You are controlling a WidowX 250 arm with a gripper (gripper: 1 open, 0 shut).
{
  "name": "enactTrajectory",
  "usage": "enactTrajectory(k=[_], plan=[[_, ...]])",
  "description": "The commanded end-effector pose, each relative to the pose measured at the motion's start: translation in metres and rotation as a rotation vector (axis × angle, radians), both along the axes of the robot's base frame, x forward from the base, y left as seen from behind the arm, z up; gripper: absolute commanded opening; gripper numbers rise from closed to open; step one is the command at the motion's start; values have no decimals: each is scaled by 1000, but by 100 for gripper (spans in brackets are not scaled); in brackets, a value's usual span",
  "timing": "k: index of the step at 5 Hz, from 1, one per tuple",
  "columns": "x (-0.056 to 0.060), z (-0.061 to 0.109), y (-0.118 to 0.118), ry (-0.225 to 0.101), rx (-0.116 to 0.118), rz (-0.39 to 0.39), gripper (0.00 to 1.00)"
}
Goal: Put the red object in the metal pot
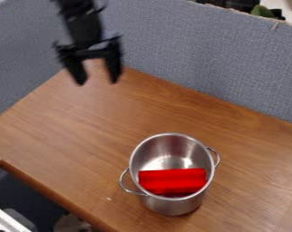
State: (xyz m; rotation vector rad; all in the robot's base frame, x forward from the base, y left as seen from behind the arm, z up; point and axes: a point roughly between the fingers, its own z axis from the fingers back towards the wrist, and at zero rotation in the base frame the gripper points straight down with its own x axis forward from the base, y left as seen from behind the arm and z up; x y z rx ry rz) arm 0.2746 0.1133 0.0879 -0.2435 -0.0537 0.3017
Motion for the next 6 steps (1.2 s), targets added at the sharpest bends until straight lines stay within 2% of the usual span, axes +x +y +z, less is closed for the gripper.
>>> enactTrajectory(k=[1,2,3,4,5,6], plan=[[4,12,-1,-49,0,-104,100],[-8,17,3,-34,34,-120,100],[-8,13,-34,-22,71,130,100],[-4,18,-22,-27,127,36,100],[-12,3,-28,-46,198,-214,100],[-24,-11,-41,-58,199,-332,100]])
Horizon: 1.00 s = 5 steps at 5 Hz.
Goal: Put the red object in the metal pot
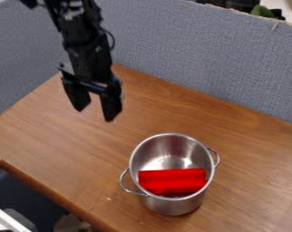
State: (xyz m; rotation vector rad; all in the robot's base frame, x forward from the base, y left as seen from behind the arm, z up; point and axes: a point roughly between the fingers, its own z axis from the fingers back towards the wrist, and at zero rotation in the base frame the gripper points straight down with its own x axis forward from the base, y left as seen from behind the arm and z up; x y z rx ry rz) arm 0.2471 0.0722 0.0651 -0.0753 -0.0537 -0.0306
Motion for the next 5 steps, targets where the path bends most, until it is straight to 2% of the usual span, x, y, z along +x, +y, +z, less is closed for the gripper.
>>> enactTrajectory(k=[1,2,3,4,5], plan=[[-1,6,-12,-54,15,-82,100],[-14,9,-4,-35,45,160,100],[-27,10,-4,-20,67,351,100],[3,26,-18,-24,68,231,100],[30,46,-14,-42,98,136,100]])
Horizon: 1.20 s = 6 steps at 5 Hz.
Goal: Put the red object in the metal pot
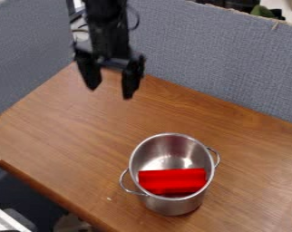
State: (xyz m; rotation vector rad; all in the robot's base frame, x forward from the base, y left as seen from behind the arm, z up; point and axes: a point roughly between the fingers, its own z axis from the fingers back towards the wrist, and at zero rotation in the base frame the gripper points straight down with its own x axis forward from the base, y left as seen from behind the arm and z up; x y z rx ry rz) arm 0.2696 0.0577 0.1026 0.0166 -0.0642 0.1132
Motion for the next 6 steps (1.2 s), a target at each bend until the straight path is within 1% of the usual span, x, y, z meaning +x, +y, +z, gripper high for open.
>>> enactTrajectory(k=[1,2,3,4,5,6], plan=[[3,33,25,-15,10,59,100],[-1,44,63,-16,-4,135,100],[2,12,79,-28,-10,153,100],[7,-10,84,-34,-11,194,100],[12,-27,86,-26,-43,237,100],[28,-2,74,-35,-41,212,100]])
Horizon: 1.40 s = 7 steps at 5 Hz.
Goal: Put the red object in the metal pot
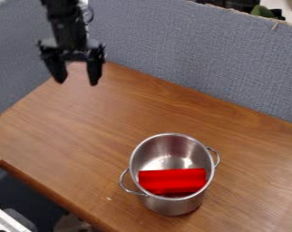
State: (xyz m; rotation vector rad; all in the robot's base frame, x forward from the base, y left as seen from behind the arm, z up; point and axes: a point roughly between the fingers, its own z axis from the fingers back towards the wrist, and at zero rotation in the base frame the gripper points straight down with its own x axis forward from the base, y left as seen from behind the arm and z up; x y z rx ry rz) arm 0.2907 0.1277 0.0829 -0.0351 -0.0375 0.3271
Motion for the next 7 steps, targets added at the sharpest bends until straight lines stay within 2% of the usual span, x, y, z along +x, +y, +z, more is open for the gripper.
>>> enactTrajectory(k=[1,2,3,4,5,6,7], plan=[[19,39,-14,-68,40,-15,100],[27,28,1,-91,60,48,100],[34,10,5,-81,62,125,100],[27,3,15,-80,59,-12,100],[19,-3,25,-82,51,-103,100],[30,17,73,-75,35,-58,100],[33,40,101,-95,22,-56,100]])
